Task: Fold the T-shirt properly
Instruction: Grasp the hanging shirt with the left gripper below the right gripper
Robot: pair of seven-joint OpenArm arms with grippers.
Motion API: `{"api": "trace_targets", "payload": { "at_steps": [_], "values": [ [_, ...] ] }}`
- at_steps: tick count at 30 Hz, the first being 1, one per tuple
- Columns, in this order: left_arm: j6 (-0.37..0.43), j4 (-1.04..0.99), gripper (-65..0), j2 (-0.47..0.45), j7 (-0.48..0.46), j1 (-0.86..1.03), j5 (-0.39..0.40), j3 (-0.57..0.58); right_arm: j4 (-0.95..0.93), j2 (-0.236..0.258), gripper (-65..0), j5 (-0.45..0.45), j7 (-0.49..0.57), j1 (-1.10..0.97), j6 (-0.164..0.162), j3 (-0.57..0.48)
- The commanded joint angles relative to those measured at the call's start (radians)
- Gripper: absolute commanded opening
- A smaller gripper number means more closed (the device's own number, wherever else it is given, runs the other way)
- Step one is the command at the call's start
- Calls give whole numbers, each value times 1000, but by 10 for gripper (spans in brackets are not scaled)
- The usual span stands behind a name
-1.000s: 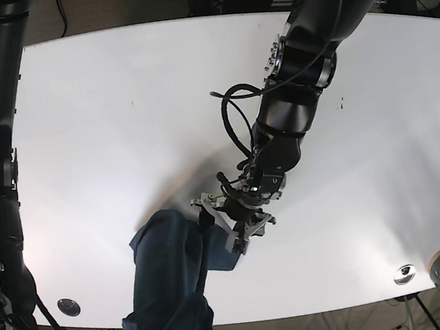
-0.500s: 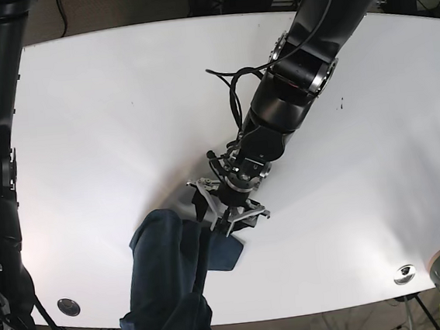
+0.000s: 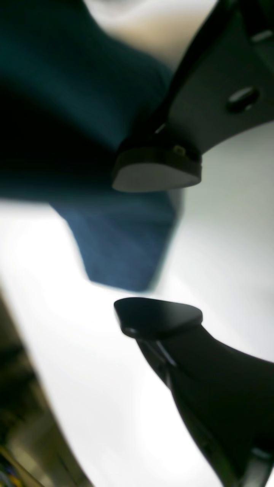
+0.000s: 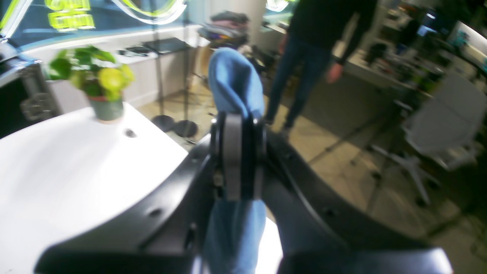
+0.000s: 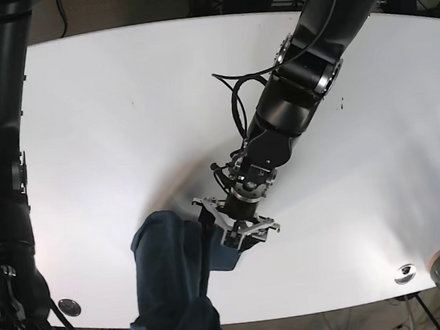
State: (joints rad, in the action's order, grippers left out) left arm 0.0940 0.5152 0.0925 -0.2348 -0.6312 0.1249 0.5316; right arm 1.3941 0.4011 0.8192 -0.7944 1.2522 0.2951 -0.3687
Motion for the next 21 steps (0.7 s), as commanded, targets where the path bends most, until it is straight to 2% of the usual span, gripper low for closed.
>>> {"api": "trace_targets", "payload": {
  "at_steps": [1, 8, 14, 21],
  "values": [
    [28, 135, -254, -61, -7, 0, 17, -66, -15, -23, -626, 12, 48, 53, -4, 10],
    [28, 461, -256, -173, 45, 179, 22, -224, -22, -115, -626, 15, 46, 53, -4, 9],
    [28, 699, -256, -265, 78, 348, 20, -365, -23, -219, -626, 13, 46, 53, -4, 9],
    [28, 965, -256, -359, 162, 540, 19, -460, -62, -311, -626, 19, 46, 53, -4, 13]
  ]
}}
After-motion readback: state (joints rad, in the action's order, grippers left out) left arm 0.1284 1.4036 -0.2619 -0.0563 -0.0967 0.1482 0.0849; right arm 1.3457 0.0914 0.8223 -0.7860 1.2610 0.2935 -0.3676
